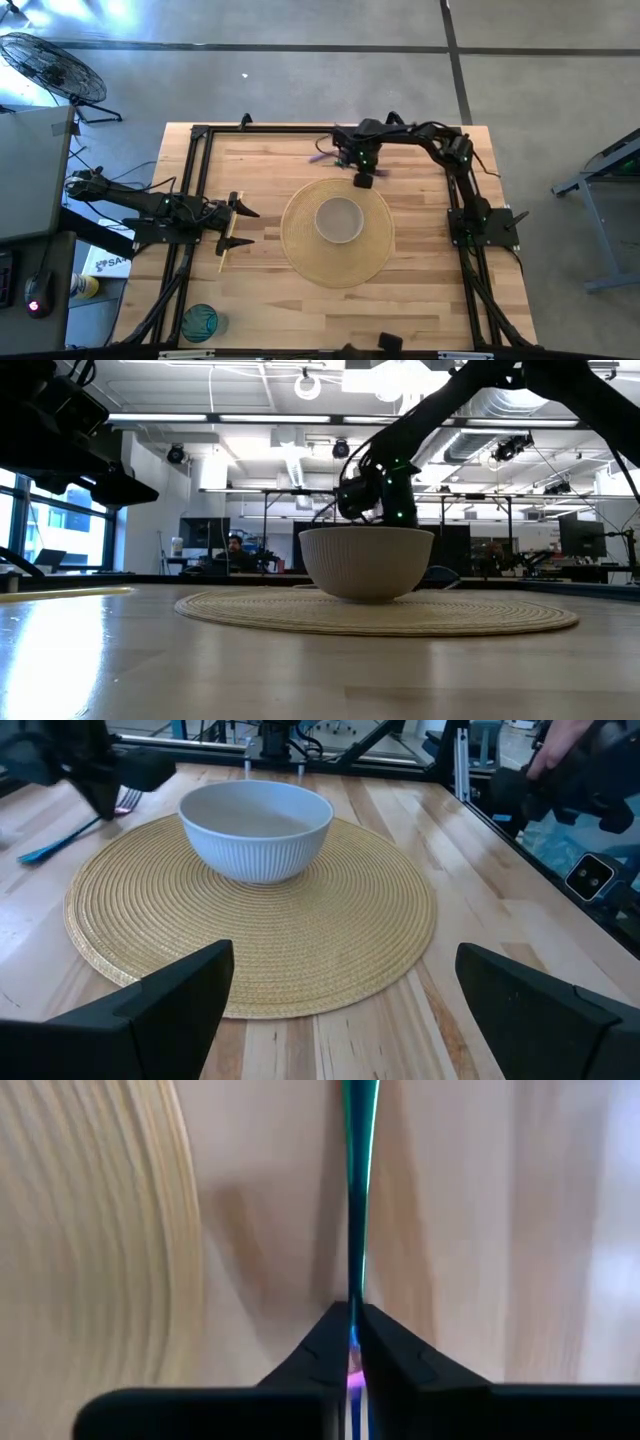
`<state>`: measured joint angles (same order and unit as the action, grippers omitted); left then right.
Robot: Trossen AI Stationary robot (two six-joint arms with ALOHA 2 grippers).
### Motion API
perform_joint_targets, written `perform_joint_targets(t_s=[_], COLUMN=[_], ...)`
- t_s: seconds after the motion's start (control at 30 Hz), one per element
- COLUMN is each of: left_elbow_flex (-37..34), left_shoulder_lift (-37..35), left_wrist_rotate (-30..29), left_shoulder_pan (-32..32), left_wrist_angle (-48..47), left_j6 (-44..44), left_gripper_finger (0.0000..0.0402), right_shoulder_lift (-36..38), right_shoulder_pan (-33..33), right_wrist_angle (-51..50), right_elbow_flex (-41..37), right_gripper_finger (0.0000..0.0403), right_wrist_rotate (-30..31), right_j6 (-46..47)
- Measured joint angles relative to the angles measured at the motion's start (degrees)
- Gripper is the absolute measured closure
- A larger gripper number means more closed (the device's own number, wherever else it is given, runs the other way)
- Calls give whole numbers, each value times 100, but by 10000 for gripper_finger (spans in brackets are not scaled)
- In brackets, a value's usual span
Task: Pick & Place Utensil
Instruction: Put the blue fork into the white bowl on the table placemat
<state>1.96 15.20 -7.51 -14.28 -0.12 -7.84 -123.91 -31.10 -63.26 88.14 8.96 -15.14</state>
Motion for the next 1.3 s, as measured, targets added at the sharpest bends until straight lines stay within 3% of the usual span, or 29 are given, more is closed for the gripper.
perform_joint_targets(t_s=[0.17,0.7,1.3], left_elbow_flex=[-1,0,-1], left_shoulder_lift=[0,0,0], left_wrist_rotate=[0,0,-1], left_shoulder_pan=[0,0,0], left_wrist_angle=[0,0,0], left_j6=[0,0,0], left_gripper_finger=[24,24,24], right_shoulder_lift=[-51,-21,-8], right_shoulder_pan=[-7,-1,37], right_wrist_angle=[-1036,-537,-376], right_elbow_flex=[-65,-33,-22], right_gripper_finger=[372,334,376], right_wrist_rotate=[84,-45,-51], right_j6=[470,418,617])
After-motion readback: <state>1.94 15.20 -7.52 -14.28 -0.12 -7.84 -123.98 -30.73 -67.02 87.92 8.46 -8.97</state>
